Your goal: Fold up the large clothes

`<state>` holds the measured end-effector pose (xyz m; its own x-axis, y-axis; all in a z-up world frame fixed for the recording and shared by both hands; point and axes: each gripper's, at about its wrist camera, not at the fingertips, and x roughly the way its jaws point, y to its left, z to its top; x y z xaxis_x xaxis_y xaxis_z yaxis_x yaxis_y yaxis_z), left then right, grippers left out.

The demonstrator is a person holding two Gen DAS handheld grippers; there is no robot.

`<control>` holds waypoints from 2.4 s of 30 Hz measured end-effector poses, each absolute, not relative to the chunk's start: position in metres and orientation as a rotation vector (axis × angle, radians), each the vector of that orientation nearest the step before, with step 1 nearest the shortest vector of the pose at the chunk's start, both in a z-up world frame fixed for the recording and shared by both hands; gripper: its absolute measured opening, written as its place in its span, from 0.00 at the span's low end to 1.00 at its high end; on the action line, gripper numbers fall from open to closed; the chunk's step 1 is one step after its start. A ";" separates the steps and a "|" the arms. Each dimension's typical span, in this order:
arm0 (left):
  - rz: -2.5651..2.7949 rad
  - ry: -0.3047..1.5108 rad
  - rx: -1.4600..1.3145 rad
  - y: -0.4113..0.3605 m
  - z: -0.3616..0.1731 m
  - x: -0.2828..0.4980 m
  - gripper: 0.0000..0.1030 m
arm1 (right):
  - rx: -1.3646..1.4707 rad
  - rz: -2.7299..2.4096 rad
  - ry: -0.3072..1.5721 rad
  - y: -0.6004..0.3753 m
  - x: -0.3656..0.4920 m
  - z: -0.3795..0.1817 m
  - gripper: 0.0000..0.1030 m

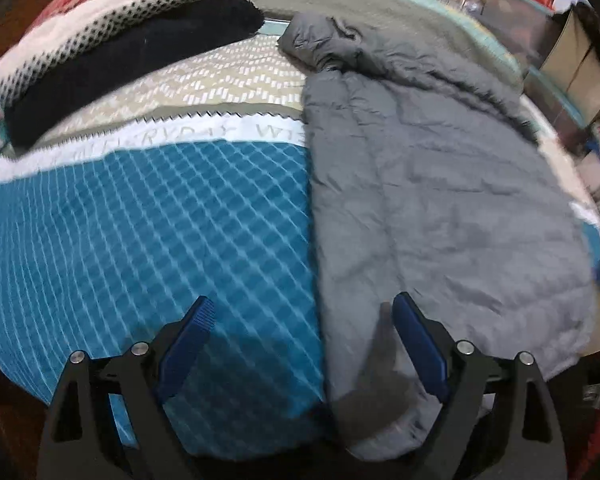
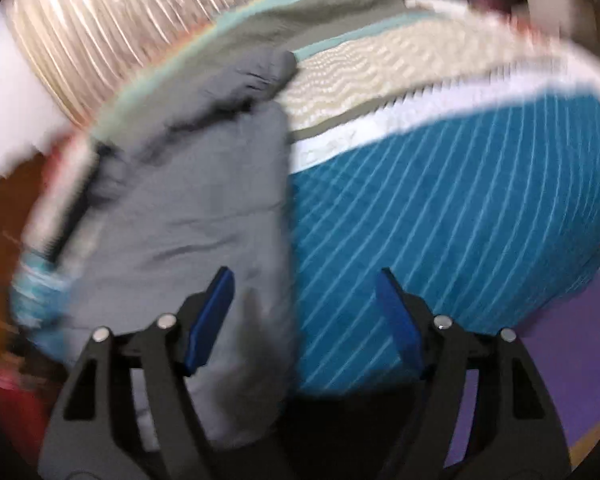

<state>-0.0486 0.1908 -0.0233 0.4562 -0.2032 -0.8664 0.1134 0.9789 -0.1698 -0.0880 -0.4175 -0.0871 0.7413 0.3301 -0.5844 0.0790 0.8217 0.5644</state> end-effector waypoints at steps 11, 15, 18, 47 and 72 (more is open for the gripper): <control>-0.248 1.128 -0.272 0.193 -0.048 -0.101 1.01 | 0.718 0.411 0.851 -0.369 -0.100 -0.141 0.67; -0.252 1.112 -0.332 0.194 -0.053 -0.100 1.01 | 0.651 0.556 0.924 -0.328 -0.098 -0.135 0.49; -0.293 1.138 -0.374 0.191 -0.059 -0.102 1.01 | 0.595 0.612 0.965 -0.308 -0.101 -0.130 0.21; -0.269 0.982 -0.390 0.135 0.035 0.087 0.36 | 0.769 0.236 0.712 -0.386 0.134 -0.031 0.05; -0.328 0.969 -0.474 0.215 0.072 0.106 0.36 | 0.554 0.100 0.566 -0.423 0.050 -0.003 0.77</control>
<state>0.1059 0.2146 0.0724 0.5300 -0.4690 -0.7065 0.0564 0.8508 -0.5224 0.0503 -0.4227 -0.0034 0.8433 0.2388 -0.4814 0.0587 0.8495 0.5242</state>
